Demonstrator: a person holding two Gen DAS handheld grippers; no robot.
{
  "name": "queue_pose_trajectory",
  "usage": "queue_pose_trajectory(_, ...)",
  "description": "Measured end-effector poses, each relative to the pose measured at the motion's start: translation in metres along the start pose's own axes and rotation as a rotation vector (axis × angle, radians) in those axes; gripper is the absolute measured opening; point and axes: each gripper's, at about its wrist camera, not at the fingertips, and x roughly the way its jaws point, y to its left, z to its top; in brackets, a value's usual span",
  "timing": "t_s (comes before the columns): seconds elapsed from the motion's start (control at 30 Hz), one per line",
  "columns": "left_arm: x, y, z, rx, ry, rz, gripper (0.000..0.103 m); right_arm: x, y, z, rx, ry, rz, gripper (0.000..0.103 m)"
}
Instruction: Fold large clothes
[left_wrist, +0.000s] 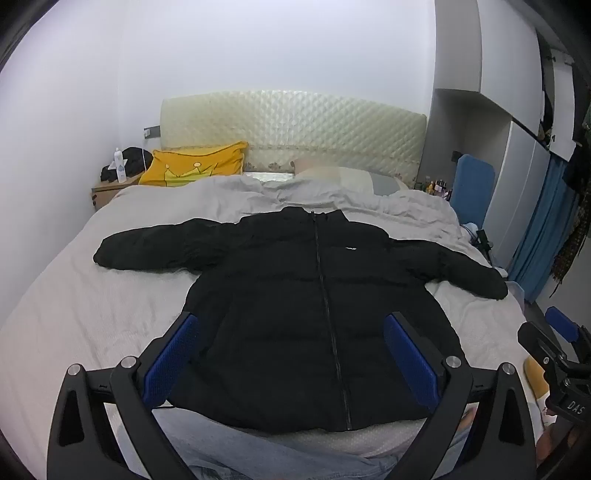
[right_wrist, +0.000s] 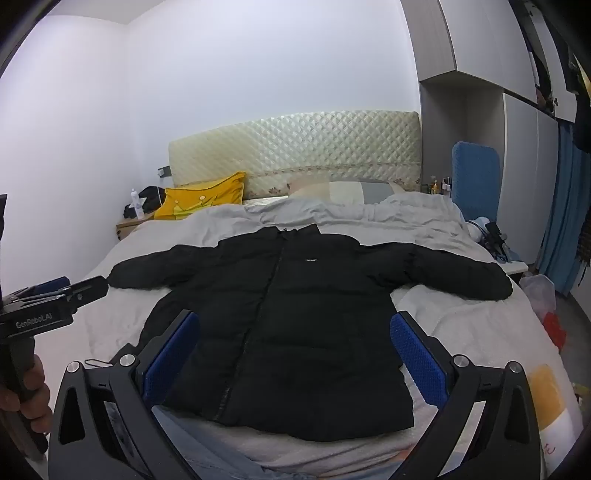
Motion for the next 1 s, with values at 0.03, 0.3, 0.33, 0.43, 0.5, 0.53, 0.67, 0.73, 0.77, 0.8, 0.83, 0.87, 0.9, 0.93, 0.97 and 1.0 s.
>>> queue_pose_trajectory(0.03, 0.000, 0.000, 0.000, 0.001, -0.002, 0.001, 0.100, 0.000, 0.000, 0.000, 0.002, 0.001, 0.000, 0.102)
queue_pose_trajectory(0.3, -0.001, -0.002, 0.000, 0.001, -0.011, 0.007, 0.100, 0.001, -0.002, 0.001, 0.004, 0.006, 0.000, 0.102)
queue_pose_trajectory(0.33, 0.003, -0.002, -0.008, -0.004, -0.012, 0.003, 0.100, -0.002, -0.002, -0.002, 0.002, 0.006, 0.000, 0.102)
queue_pose_trajectory(0.43, 0.006, -0.002, -0.015, -0.007, -0.007, 0.001, 0.100, -0.002, -0.002, -0.002, 0.004, 0.005, 0.000, 0.102)
queue_pose_trajectory(0.5, 0.007, 0.003, -0.010, -0.010, 0.000, -0.001, 0.100, -0.001, -0.001, -0.003, 0.002, 0.004, 0.000, 0.102)
queue_pose_trajectory(0.53, 0.008, 0.003, -0.010, -0.011, 0.000, -0.003, 0.100, 0.000, -0.001, -0.002, 0.003, 0.006, 0.000, 0.102)
queue_pose_trajectory(0.67, 0.006, 0.003, -0.009, -0.013, -0.001, -0.013, 0.100, -0.001, -0.003, -0.002, 0.003, 0.002, 0.000, 0.102)
queue_pose_trajectory(0.73, 0.008, 0.003, -0.011, -0.010, 0.001, -0.016, 0.100, -0.002, -0.003, -0.001, 0.001, 0.001, -0.003, 0.102)
queue_pose_trajectory(0.77, 0.008, 0.003, -0.011, -0.007, 0.003, -0.016, 0.100, -0.003, -0.002, -0.001, -0.001, 0.001, -0.004, 0.102)
queue_pose_trajectory(0.8, 0.008, 0.004, -0.012, -0.007, 0.004, -0.016, 0.100, -0.002, -0.002, -0.001, -0.004, 0.003, -0.005, 0.102)
queue_pose_trajectory(0.83, 0.007, 0.006, -0.011, -0.006, 0.005, -0.017, 0.100, -0.002, -0.002, -0.001, -0.006, 0.004, -0.004, 0.102)
queue_pose_trajectory(0.87, 0.007, 0.007, -0.011, -0.004, 0.007, -0.017, 0.100, -0.002, -0.002, -0.002, -0.006, 0.005, -0.006, 0.102)
queue_pose_trajectory(0.9, 0.006, 0.007, -0.010, -0.004, 0.007, -0.017, 0.100, -0.002, -0.002, -0.003, -0.005, 0.005, -0.007, 0.102)
queue_pose_trajectory(0.93, 0.005, 0.006, -0.010, -0.004, 0.007, -0.016, 0.100, -0.002, -0.003, -0.003, -0.003, 0.005, -0.008, 0.102)
queue_pose_trajectory(0.97, 0.005, 0.006, -0.010, -0.005, 0.007, -0.014, 0.100, -0.002, -0.001, -0.003, -0.002, 0.004, -0.011, 0.102)
queue_pose_trajectory(1.0, 0.005, 0.005, -0.010, -0.005, 0.006, -0.012, 0.100, -0.002, -0.001, -0.003, 0.002, 0.001, -0.014, 0.102)
